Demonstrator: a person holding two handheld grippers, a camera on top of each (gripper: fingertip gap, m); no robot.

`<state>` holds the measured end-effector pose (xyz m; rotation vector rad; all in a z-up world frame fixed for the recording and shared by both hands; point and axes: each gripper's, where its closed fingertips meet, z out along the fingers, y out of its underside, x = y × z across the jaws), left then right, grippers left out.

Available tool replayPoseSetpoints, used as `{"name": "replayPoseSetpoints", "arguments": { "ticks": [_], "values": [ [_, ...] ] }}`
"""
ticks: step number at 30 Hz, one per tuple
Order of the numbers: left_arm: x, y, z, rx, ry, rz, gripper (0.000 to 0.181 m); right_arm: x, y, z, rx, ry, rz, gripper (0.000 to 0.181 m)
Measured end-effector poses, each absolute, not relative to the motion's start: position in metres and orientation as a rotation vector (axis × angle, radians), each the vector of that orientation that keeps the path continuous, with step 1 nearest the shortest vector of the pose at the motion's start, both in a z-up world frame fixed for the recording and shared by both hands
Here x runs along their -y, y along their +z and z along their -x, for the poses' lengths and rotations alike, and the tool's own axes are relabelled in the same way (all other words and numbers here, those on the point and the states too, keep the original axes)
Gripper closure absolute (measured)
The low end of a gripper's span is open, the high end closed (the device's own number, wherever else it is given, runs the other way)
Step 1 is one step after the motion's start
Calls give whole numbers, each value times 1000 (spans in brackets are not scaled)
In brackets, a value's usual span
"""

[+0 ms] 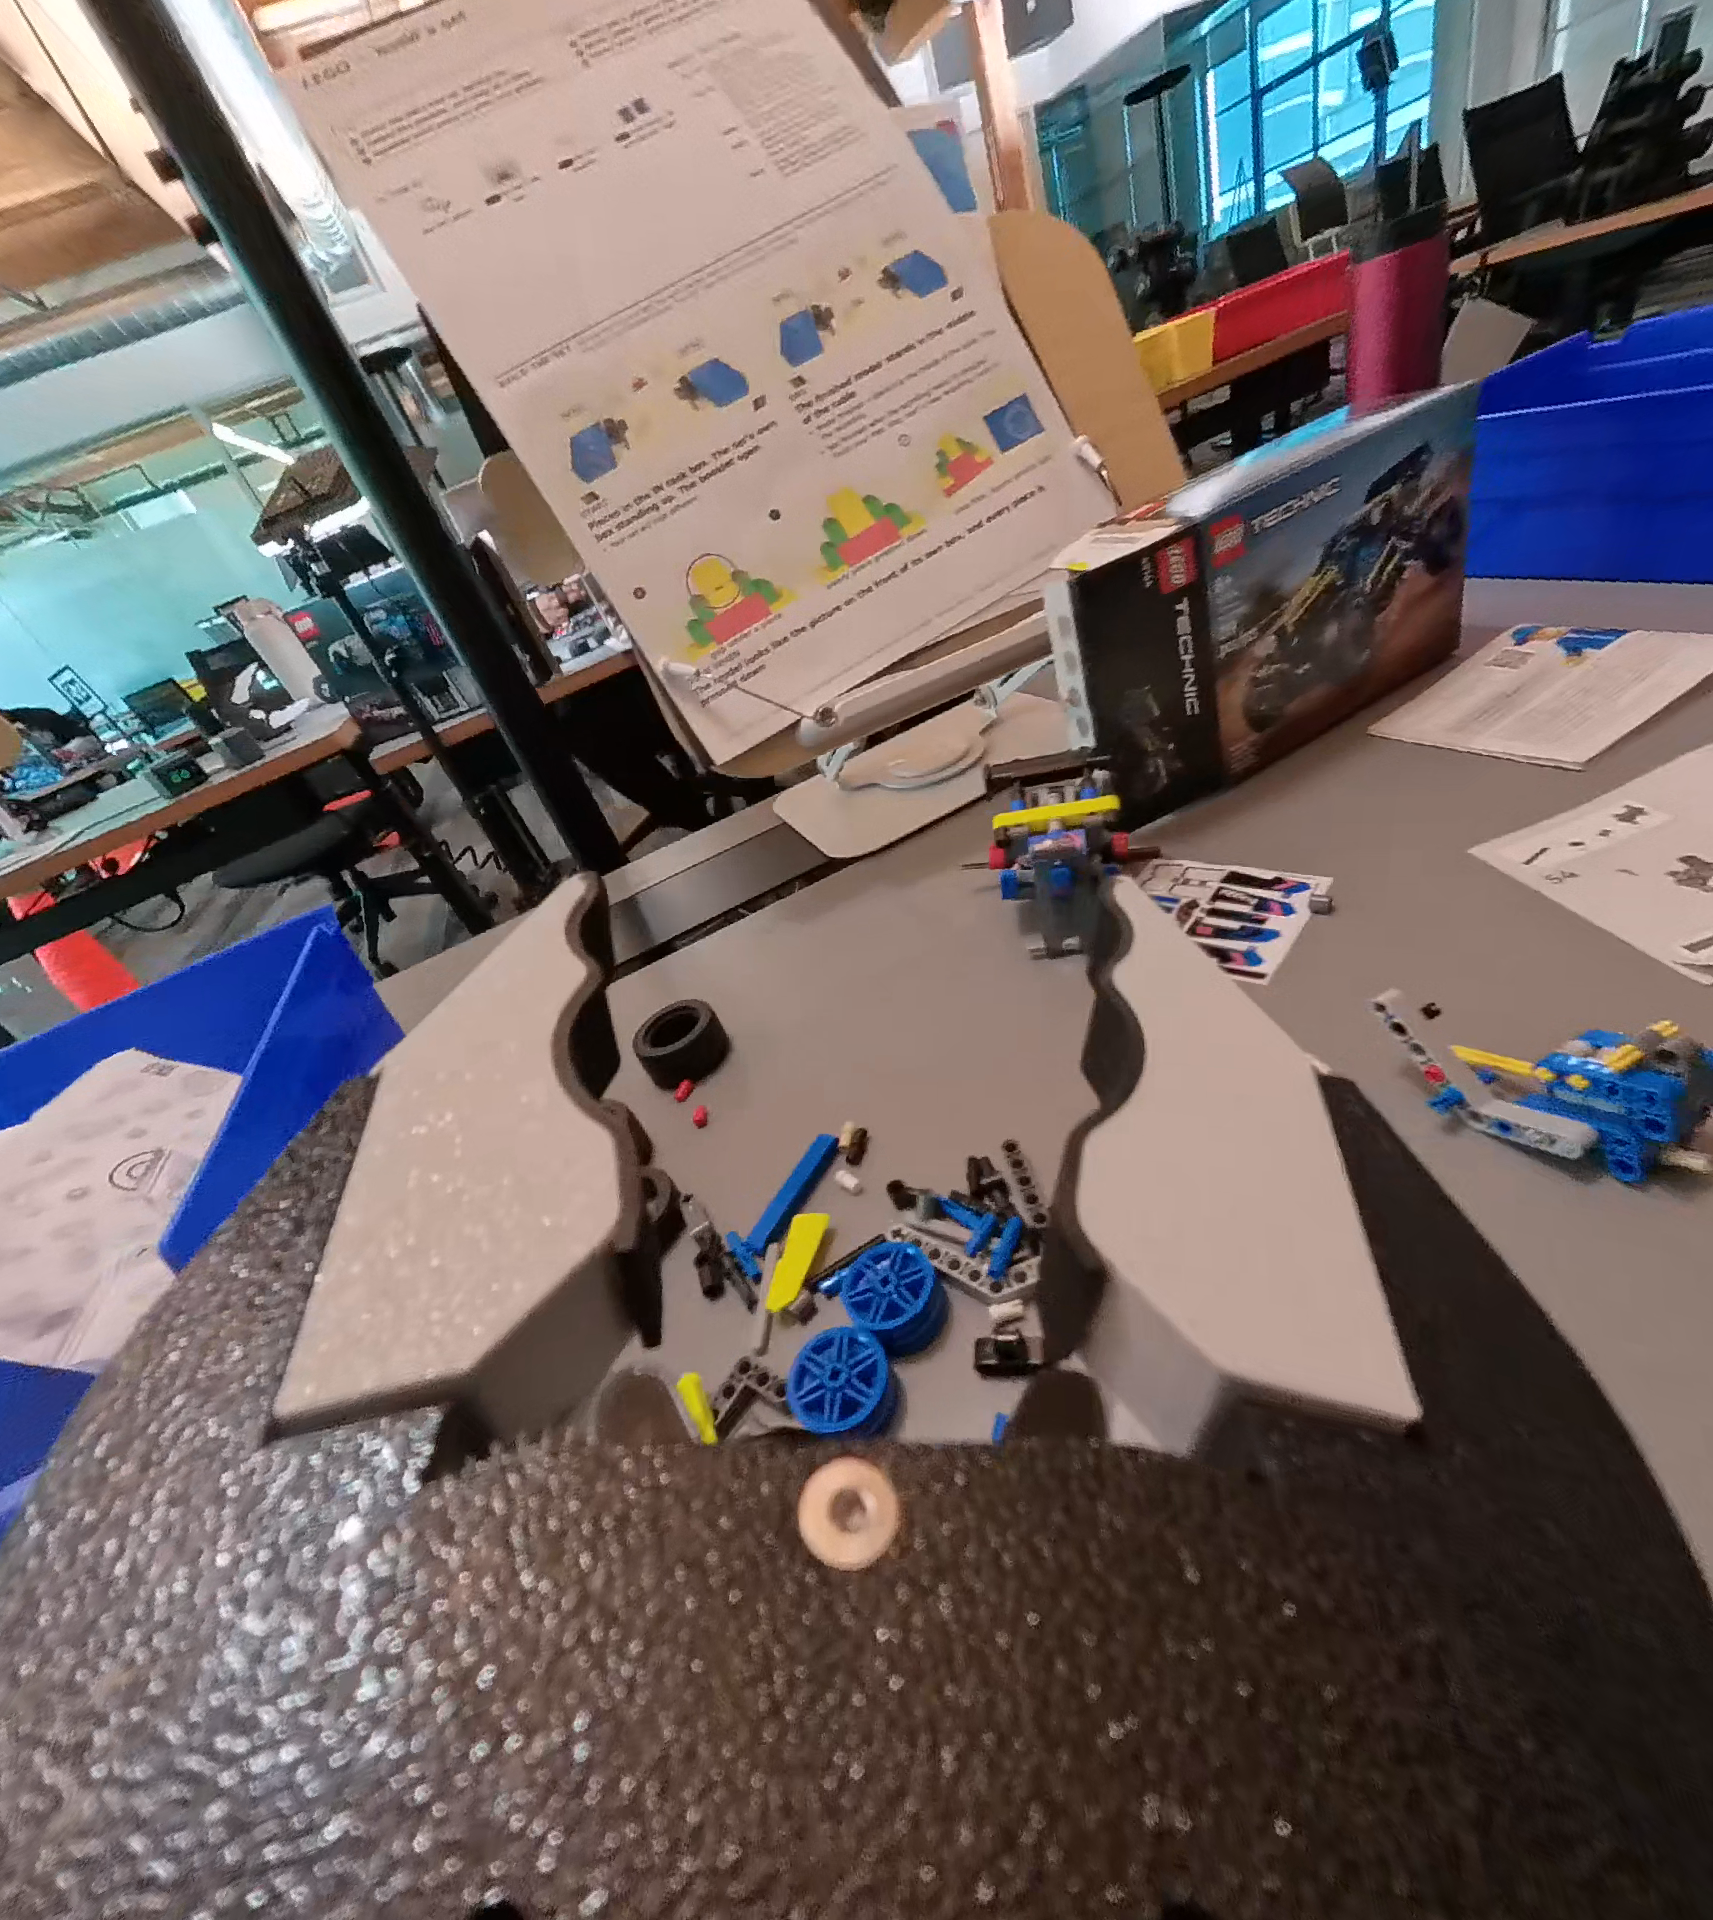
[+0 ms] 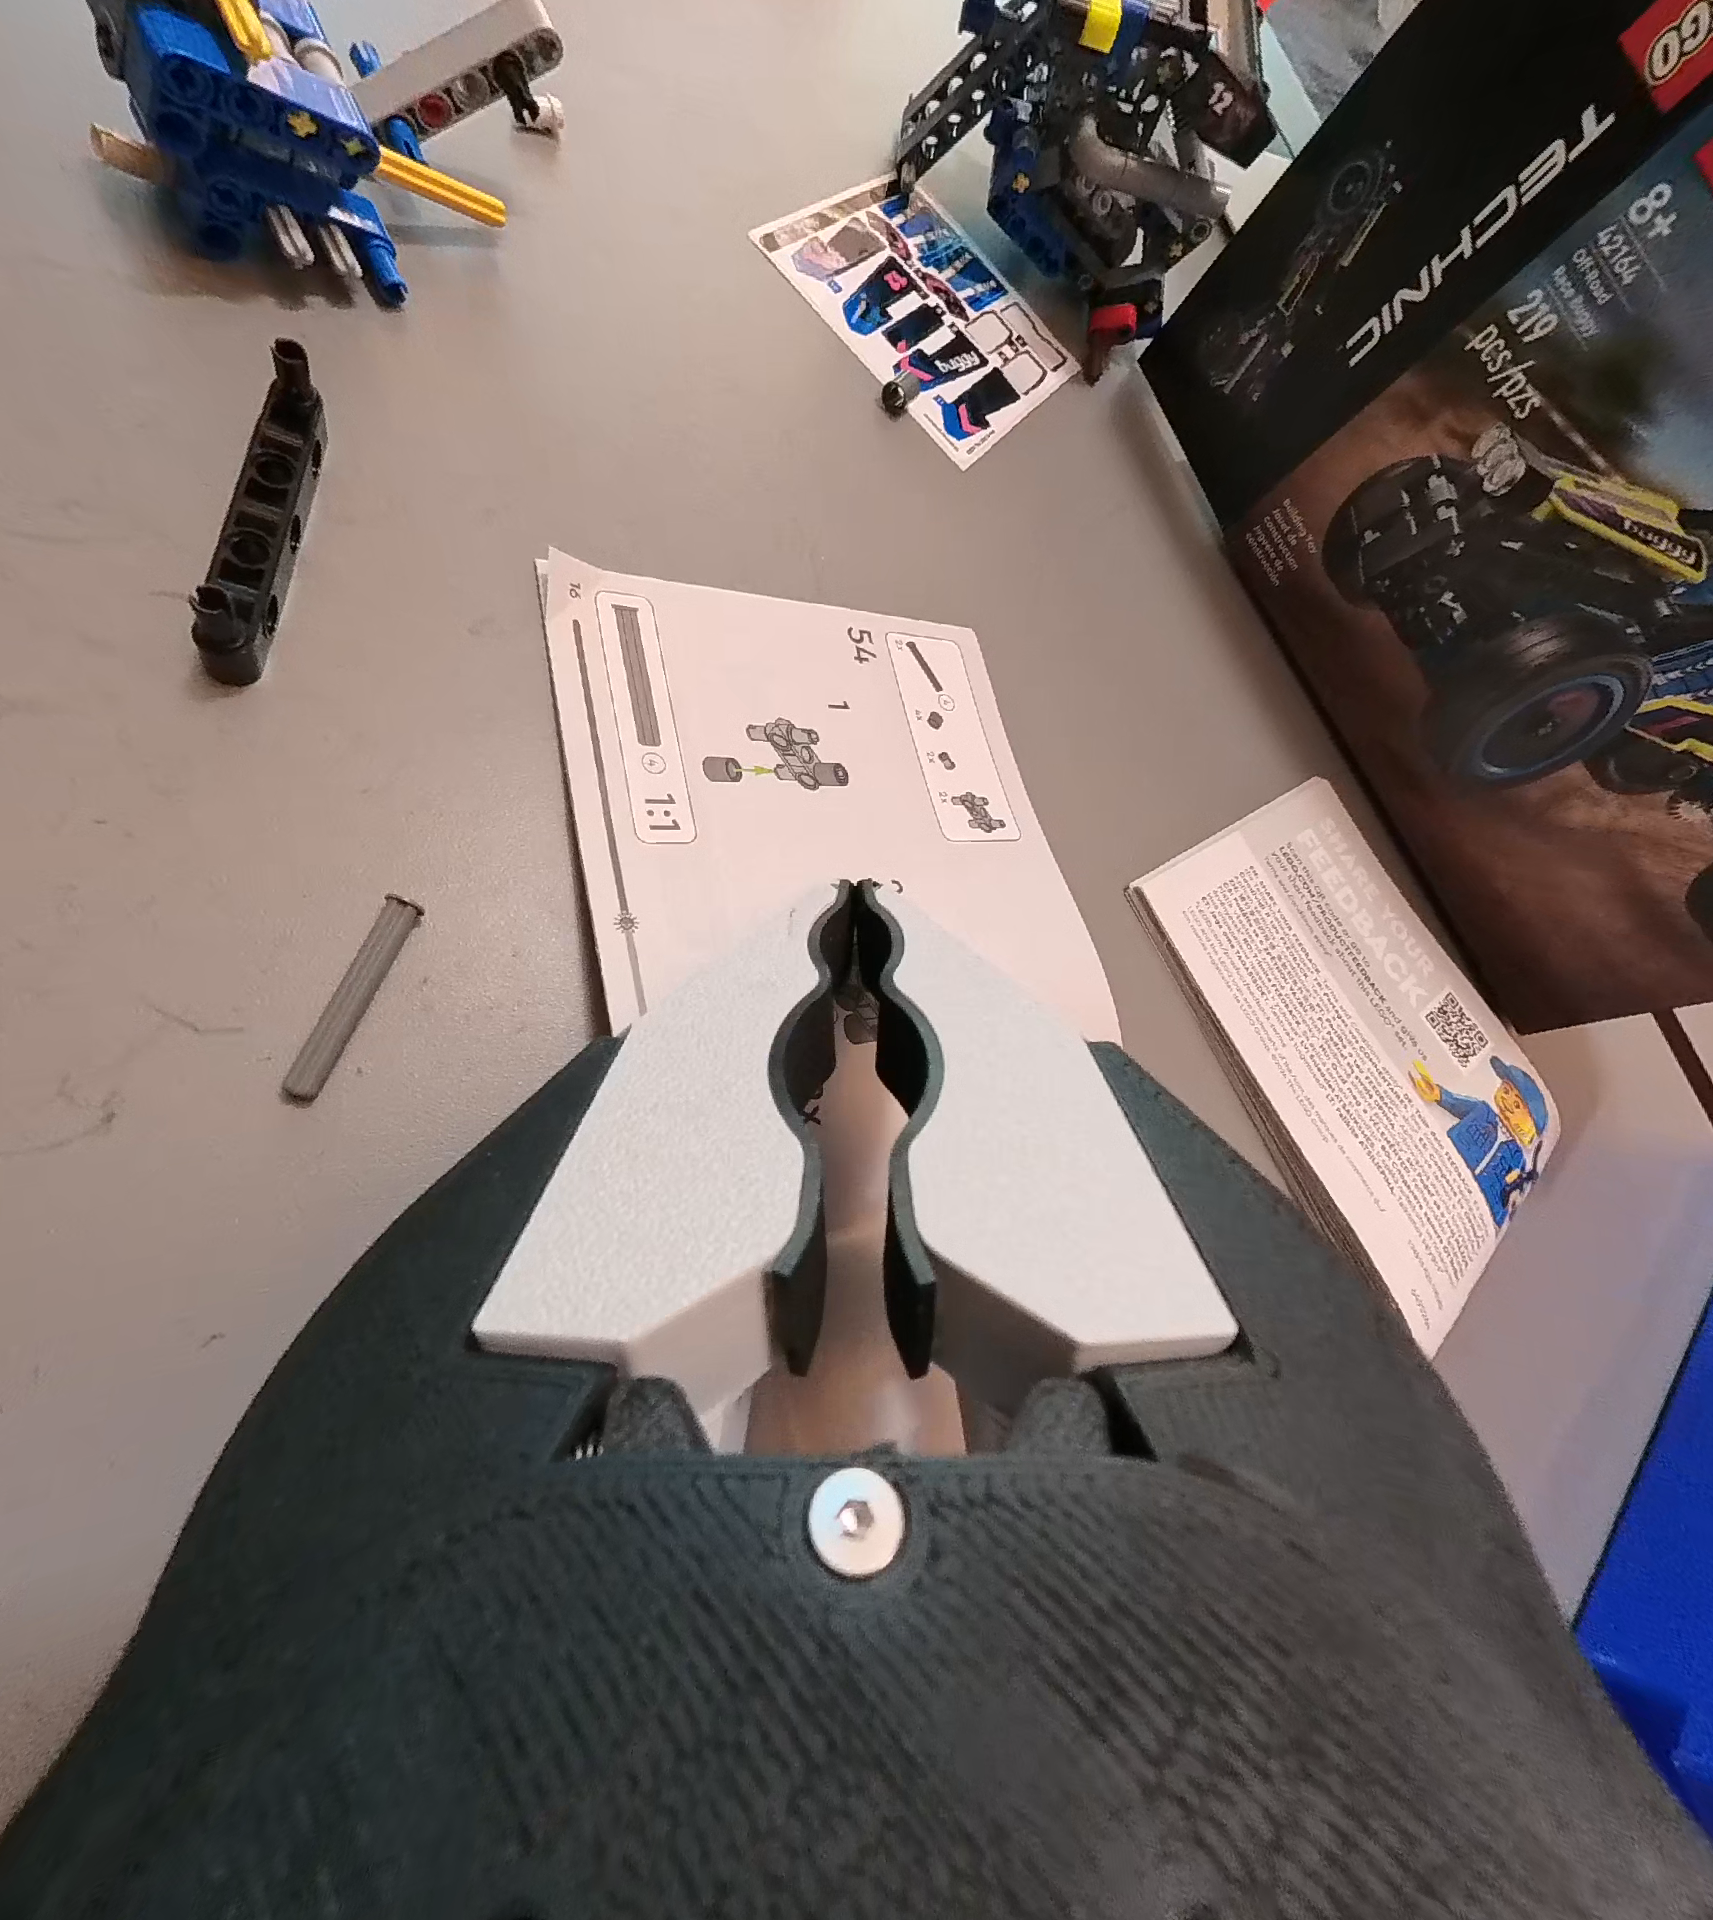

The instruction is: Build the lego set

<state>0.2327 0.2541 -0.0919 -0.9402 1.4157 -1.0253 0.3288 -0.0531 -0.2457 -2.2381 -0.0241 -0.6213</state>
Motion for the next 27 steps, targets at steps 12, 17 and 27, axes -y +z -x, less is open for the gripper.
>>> {"name": "replayPoseSetpoints", "arguments": {
  "ticks": [12, 17, 27],
  "values": [
    [-298, -88, -253, -1359, -1140, 1081, 127, 53, -246, -329, 26, -624, 2238, 181],
    [-297, -107, -249, -1483, -1144, 1104, 135, 53, -246, -329, 27, -627, 2238, 181],
    [-239, -205, -206, -2294, -903, 1085, 154, 53, -245, -329, 49, -684, 2228, 181]
  ]
}}
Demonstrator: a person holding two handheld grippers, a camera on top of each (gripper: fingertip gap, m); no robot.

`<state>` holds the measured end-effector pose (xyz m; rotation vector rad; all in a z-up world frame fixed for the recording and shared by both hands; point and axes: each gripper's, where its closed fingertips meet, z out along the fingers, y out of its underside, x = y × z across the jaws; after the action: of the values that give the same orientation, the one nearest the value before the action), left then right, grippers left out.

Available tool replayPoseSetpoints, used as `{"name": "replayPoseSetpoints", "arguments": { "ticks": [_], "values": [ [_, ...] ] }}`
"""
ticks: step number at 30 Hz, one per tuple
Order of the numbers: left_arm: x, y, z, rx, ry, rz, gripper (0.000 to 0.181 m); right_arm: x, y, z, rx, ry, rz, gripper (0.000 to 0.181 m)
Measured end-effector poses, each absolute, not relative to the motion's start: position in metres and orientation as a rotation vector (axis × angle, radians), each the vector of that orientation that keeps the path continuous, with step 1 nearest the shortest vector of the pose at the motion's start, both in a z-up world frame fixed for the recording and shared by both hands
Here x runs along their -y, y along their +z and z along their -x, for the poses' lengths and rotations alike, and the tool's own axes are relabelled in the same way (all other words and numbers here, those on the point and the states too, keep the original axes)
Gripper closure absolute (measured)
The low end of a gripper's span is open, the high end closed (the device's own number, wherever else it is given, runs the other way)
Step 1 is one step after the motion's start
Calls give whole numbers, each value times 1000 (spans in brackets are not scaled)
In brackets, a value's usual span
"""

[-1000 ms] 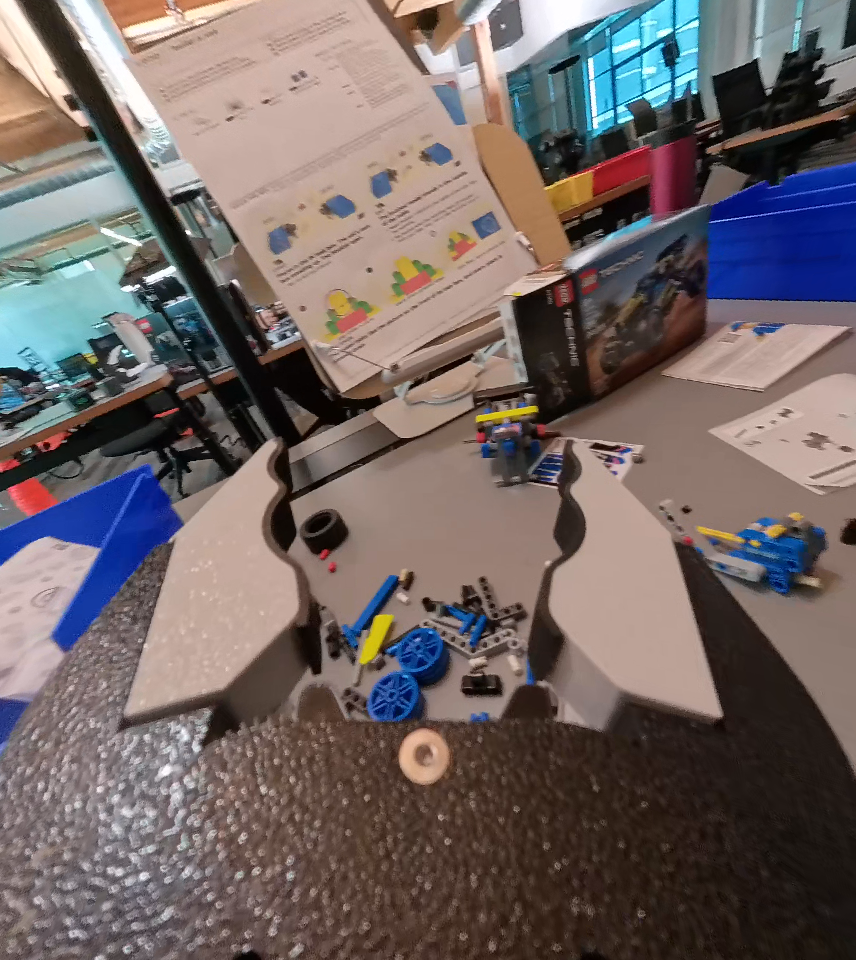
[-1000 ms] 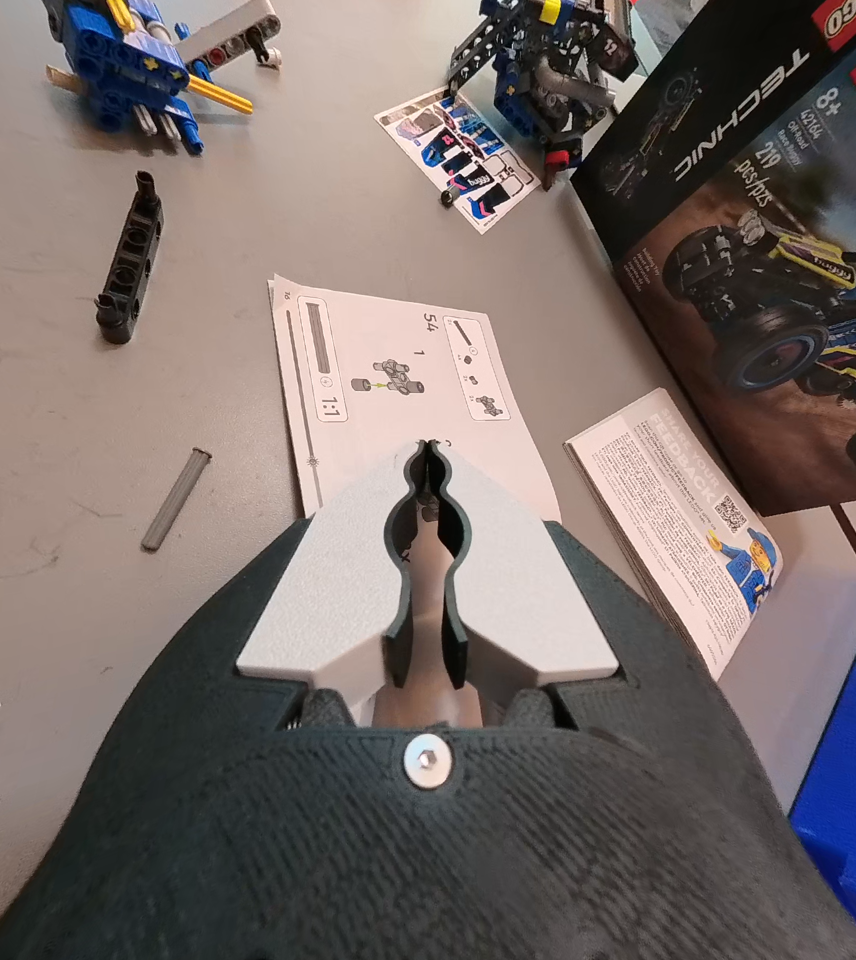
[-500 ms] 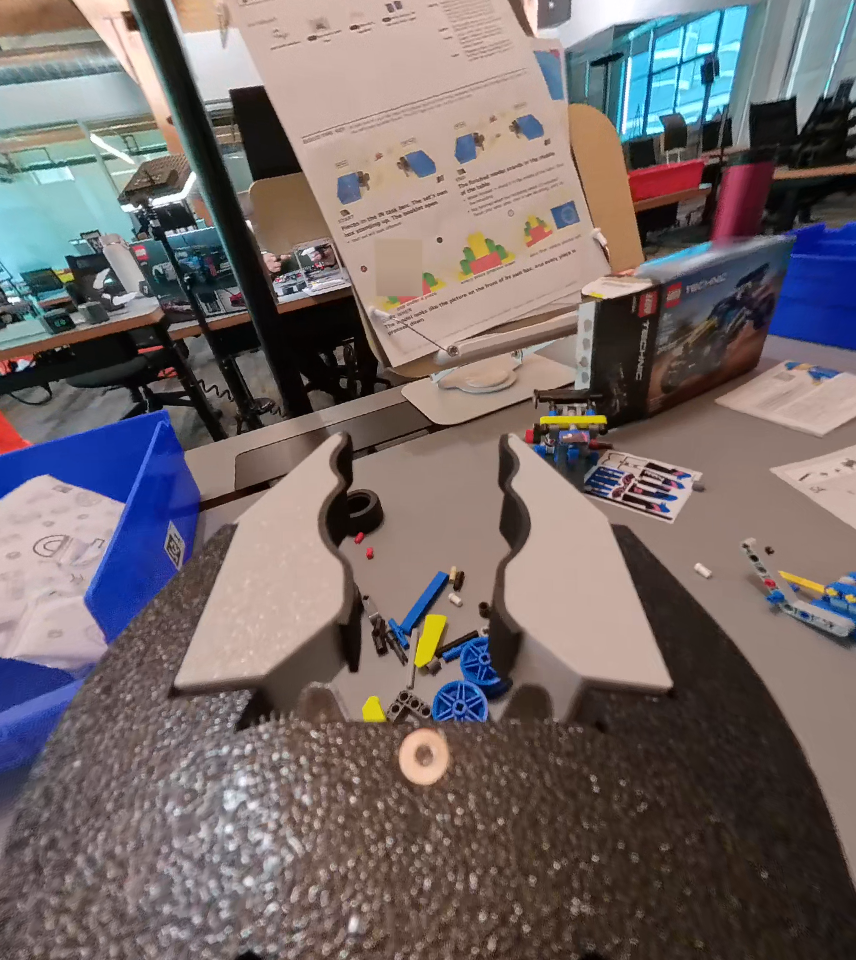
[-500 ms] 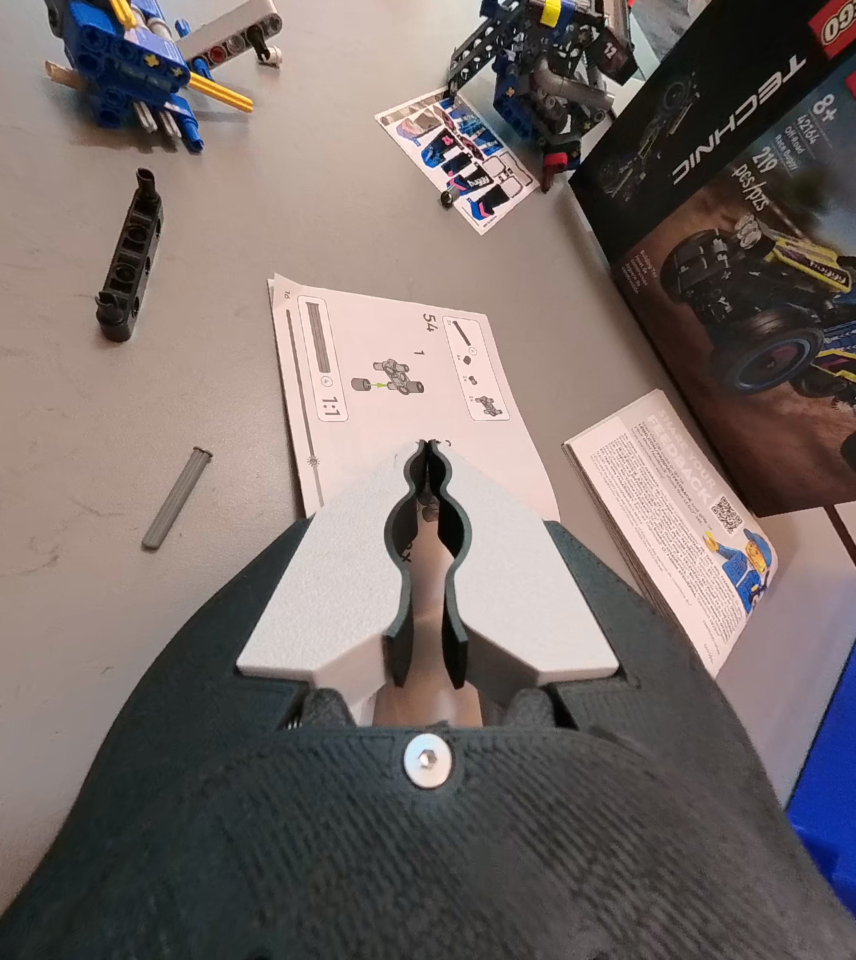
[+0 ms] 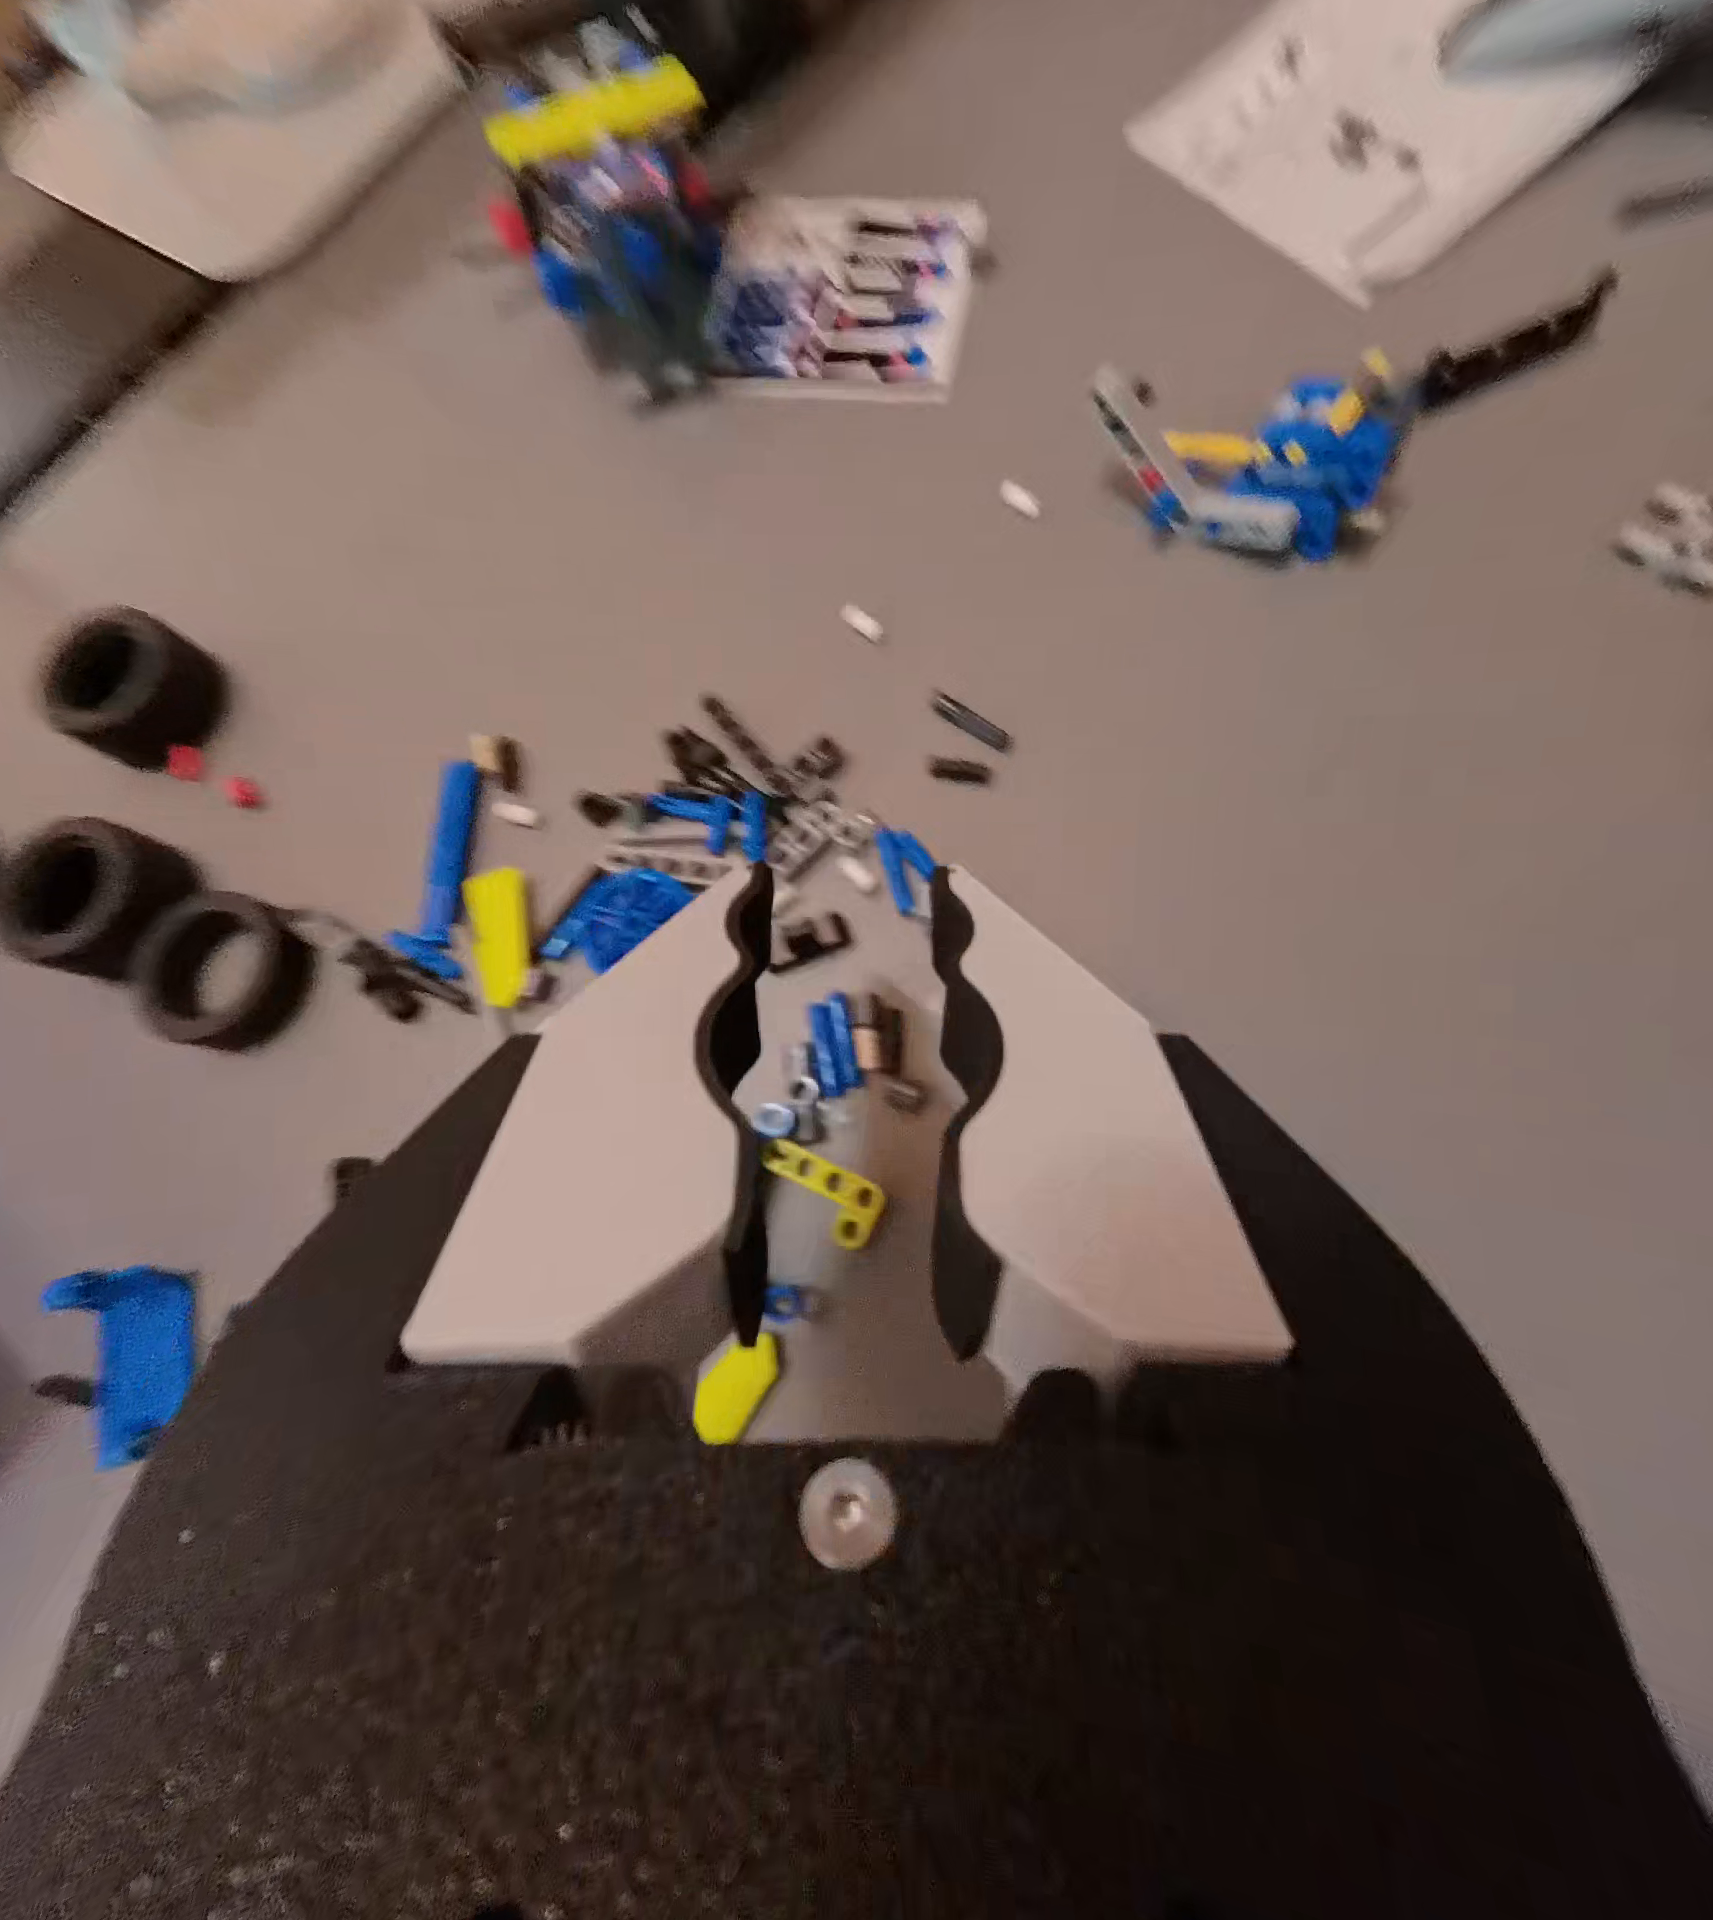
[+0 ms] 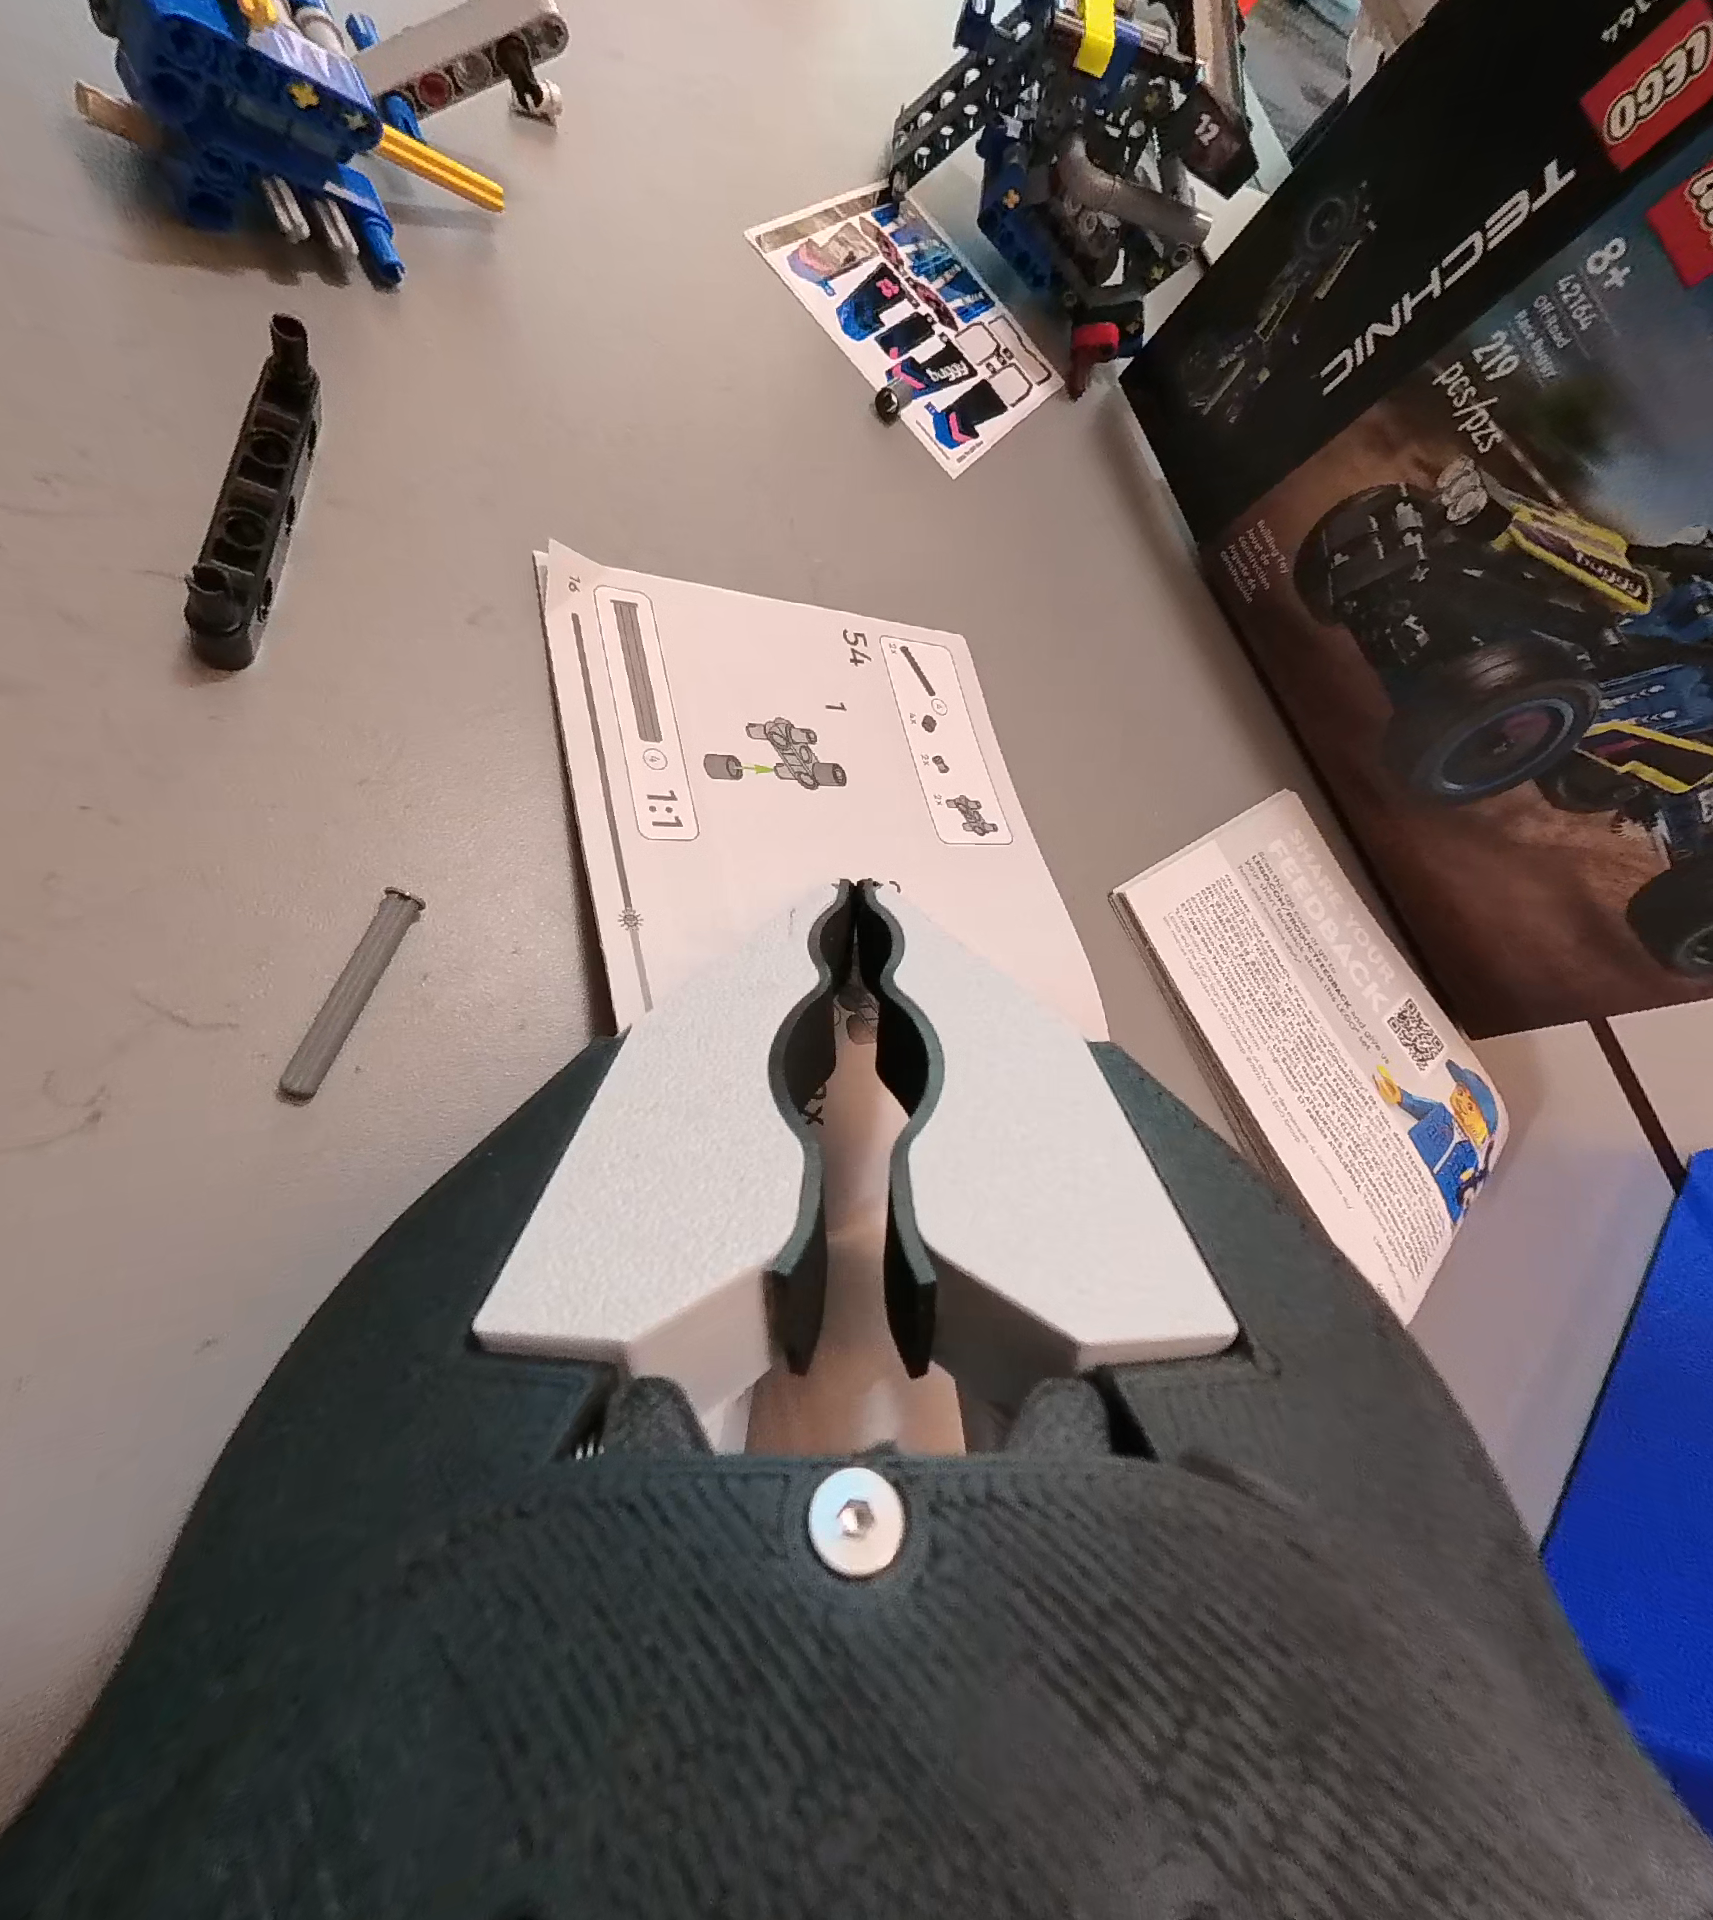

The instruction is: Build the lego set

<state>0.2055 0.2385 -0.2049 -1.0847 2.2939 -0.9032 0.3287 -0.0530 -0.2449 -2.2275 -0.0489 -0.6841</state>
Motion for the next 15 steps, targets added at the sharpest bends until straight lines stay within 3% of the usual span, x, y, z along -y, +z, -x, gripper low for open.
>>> {"name": "replayPoseSetpoints", "arguments": {
  "ticks": [5, 15],
  "values": [
    [-231, -239, -204, -2224, -799, 1235, 158, 53, -245, -329, 39, -664, 2231, 181],
    [-215, -236, -208, -2116, -818, 1285, 164, 53, -245, -329, 45, -673, 2229, 181]
  ]
}}
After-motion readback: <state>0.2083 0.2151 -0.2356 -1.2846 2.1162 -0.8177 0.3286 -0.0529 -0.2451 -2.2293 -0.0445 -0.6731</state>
